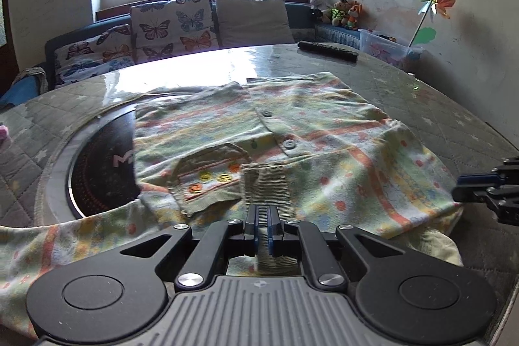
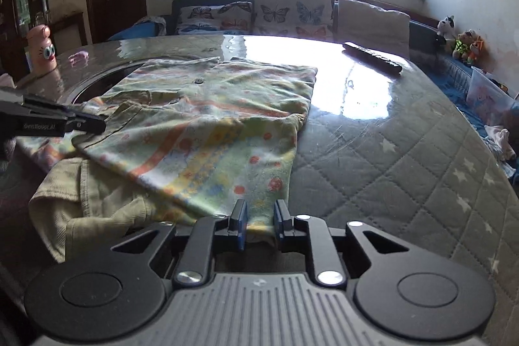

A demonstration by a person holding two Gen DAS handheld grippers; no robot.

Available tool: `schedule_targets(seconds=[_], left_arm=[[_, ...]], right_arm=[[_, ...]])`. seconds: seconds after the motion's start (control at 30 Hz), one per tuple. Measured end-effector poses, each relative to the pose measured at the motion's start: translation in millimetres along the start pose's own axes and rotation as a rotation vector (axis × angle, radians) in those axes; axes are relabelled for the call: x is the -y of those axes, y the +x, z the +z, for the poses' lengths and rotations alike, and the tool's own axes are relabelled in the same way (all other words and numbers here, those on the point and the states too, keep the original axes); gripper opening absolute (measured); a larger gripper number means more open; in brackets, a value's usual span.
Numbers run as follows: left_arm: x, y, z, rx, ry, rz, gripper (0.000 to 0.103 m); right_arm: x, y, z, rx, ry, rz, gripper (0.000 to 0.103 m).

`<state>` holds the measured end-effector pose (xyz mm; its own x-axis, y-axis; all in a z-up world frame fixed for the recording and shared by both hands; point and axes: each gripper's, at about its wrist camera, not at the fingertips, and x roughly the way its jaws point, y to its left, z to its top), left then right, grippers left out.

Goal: Fold clothes

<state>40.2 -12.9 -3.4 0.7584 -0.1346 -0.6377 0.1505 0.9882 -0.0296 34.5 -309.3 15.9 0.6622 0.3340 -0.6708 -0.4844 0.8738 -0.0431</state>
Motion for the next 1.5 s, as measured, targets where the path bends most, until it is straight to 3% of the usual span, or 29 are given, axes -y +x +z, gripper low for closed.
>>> schedule_targets(seconds=[0.27,0.63,0.77,0.97,1.2,1.5], left_arm=[[-21.1,-24.8,-6.4,0.018,-0.046,0.046,0.007],[-81.4,-59.4,-26.6,0.019,-0.178,0.219,0.012],[-106.3,-71.8,-33.5,0.028,-0.235,0.289,0.024],[-134.0,-85.4,-45.0,0.03,-0.321,0.382,0.024],[-156.3,-99.2,-56.7,0.038,-0.391,0.487,0.034],[-187.7,-101.1,-67.9,0.028,-0.496,0.609,0.037]], right_arm=[[-21.5,9.7,29.8,0.06,-0.046,0.064,0.018],[-61.9,72.4,58.8,0.036,-0.065,0.142,0.018],[-80.3,67.6,59.5,0.051,-0.124,0.166,0.018],[-89.7,64.5,64.1,0.037,-0.139,0.236,0.019],[-92.9,72.1,64.8,0.015,-0.117,0.276,0.037],[-93.5,58.7,67.8,0.045,-0.136,0.274,0.037]])
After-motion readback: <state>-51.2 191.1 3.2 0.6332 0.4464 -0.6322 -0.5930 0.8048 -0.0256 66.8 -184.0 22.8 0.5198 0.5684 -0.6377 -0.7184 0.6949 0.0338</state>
